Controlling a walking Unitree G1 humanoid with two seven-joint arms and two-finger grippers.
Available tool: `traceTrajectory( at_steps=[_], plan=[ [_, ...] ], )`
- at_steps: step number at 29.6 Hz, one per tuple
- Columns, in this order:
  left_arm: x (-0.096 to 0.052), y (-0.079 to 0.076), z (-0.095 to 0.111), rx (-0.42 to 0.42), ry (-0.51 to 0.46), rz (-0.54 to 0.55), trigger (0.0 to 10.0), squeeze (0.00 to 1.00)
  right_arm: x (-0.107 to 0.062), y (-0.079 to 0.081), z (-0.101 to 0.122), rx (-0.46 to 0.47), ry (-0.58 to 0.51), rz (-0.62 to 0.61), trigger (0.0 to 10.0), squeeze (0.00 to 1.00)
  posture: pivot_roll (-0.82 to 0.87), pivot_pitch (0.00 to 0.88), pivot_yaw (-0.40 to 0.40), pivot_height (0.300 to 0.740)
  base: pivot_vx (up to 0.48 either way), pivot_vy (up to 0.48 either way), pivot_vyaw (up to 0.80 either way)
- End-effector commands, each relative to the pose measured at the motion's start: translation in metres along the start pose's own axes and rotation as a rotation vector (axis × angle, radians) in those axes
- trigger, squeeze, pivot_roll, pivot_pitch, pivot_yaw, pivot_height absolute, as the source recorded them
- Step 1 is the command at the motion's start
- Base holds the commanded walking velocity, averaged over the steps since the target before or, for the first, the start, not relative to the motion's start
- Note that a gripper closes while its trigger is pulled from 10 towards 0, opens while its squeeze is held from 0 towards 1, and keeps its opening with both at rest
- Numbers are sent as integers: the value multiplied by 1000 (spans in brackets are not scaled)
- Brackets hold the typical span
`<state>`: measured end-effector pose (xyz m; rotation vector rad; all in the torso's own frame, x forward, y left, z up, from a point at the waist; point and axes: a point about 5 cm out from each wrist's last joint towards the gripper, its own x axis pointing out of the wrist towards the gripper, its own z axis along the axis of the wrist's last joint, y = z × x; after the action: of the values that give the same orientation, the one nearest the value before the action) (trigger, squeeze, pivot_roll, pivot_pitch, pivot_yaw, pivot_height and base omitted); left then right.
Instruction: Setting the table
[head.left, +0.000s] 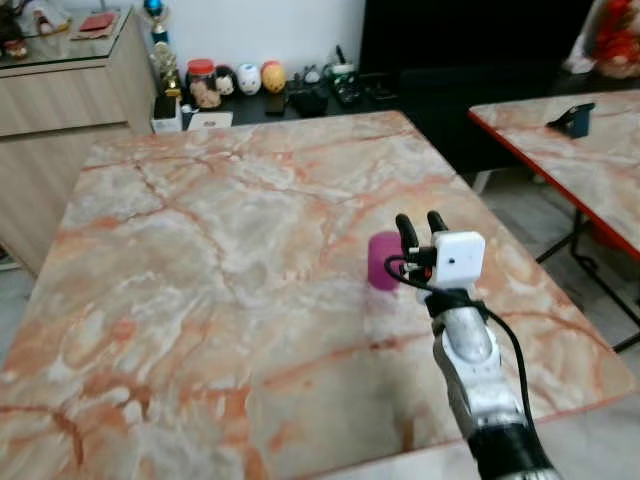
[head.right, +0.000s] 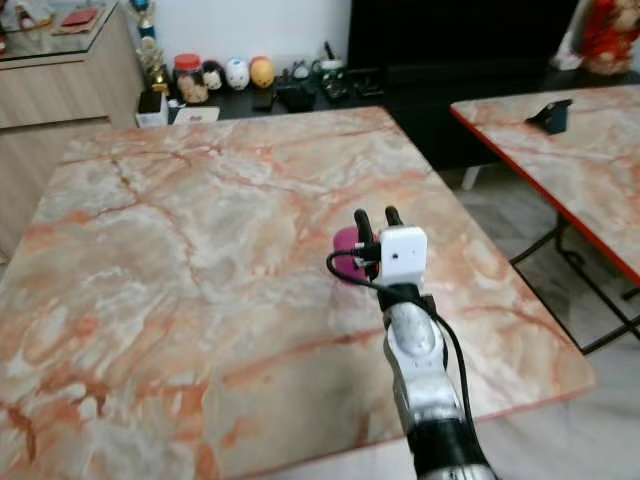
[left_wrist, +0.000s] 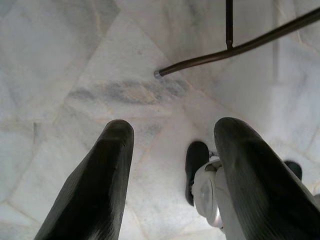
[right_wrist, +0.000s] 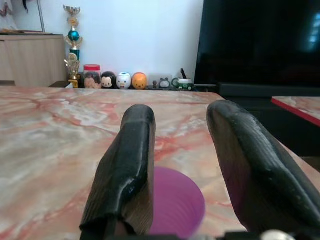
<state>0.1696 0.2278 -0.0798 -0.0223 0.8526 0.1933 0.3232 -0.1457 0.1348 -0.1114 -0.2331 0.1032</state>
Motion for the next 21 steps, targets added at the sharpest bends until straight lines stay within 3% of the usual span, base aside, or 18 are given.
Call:
traceTrajectory(
  at_steps=[1, 4, 14, 17, 18, 21],
  plan=[
    [-1, 3, -4, 4, 18, 11, 10000, 0, 2, 3, 4, 7, -12, 8, 10000, 0, -113, 0, 1, 719, 0, 0, 800],
    [-1, 3, -4, 4, 18, 11, 10000, 0, 3, 2, 4, 11, -10, 10, 10000, 0, -111, 0, 0, 719, 0, 0, 563],
    [-2, 1, -7, 2, 23, 5, 10000, 0, 4, 0, 4, 35, 15, 1, 10000, 0, -113, 0, 0, 719, 0, 0, 0],
    [-2, 1, -9, 3, 27, 5, 10000, 0, 5, -6, -4, 18, 91, -41, 10000, 0, -113, 0, 0, 719, 0, 0, 0],
    [-3, 2, -9, 4, 29, 6, 10000, 0, 6, -8, -6, 58, 112, -51, 10000, 1000, -112, 0, -1, 719, 0, 0, 0],
    [-3, 2, -9, 3, 31, 7, 10000, 0, 7, -9, -9, 80, 162, -51, 10000, 1000, -111, 0, -1, 719, 0, 0, 0]
  ],
)
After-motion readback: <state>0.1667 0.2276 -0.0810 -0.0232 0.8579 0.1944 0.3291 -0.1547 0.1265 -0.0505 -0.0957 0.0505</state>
